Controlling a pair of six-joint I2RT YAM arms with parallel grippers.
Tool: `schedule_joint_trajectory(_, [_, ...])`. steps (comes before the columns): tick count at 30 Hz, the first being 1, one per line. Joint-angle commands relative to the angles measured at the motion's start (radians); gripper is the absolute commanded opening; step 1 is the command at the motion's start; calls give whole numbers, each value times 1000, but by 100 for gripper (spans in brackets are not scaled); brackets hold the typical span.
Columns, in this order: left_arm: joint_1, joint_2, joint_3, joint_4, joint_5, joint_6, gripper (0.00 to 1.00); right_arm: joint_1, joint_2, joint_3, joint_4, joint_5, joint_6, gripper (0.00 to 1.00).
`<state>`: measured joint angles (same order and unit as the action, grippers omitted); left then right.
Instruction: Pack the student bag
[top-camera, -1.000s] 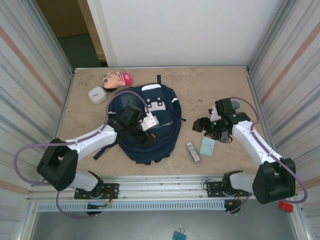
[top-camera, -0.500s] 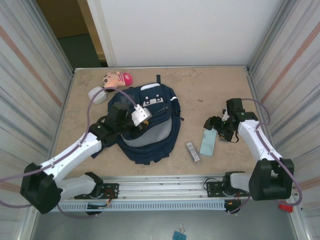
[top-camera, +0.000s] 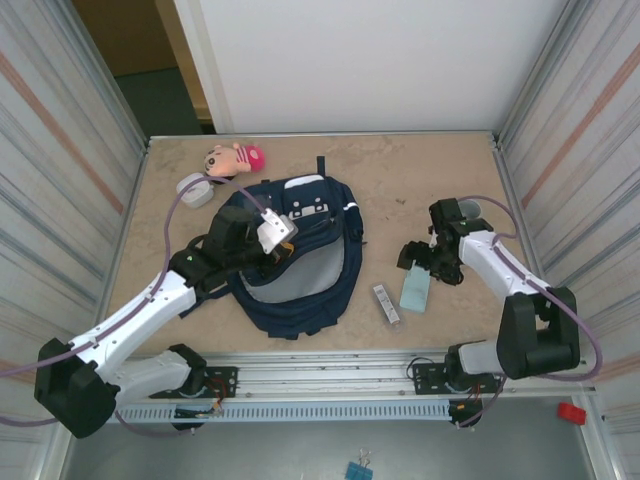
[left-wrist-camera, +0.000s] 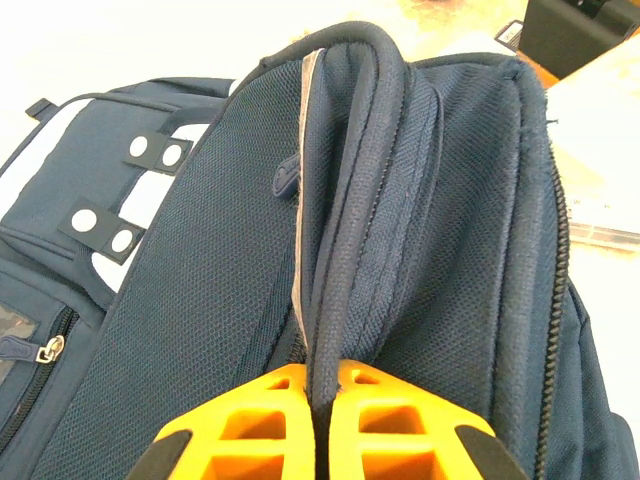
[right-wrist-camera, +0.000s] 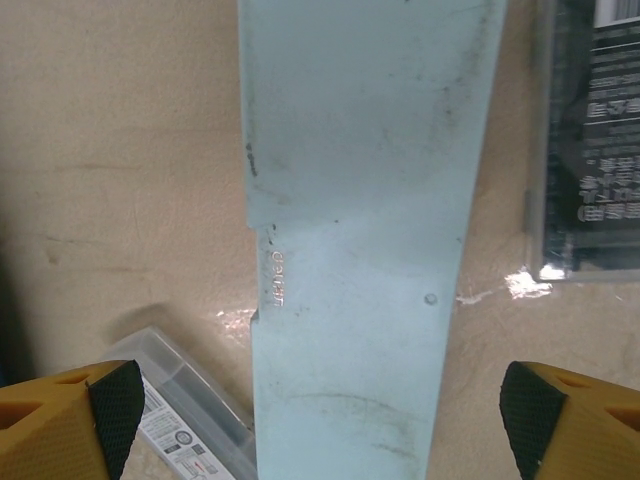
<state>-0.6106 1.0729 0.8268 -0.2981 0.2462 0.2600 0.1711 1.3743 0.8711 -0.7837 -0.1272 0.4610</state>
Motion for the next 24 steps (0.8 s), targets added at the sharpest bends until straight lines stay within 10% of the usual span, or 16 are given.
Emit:
schedule_joint_trajectory(1, [-5,-14,45,55,45,-26,1,13,49,-9,7,-5,-22,92])
schedule_joint_trajectory(24, [-3,-15,34,79,53,-22,1,42,266,27,32,90,-29,71])
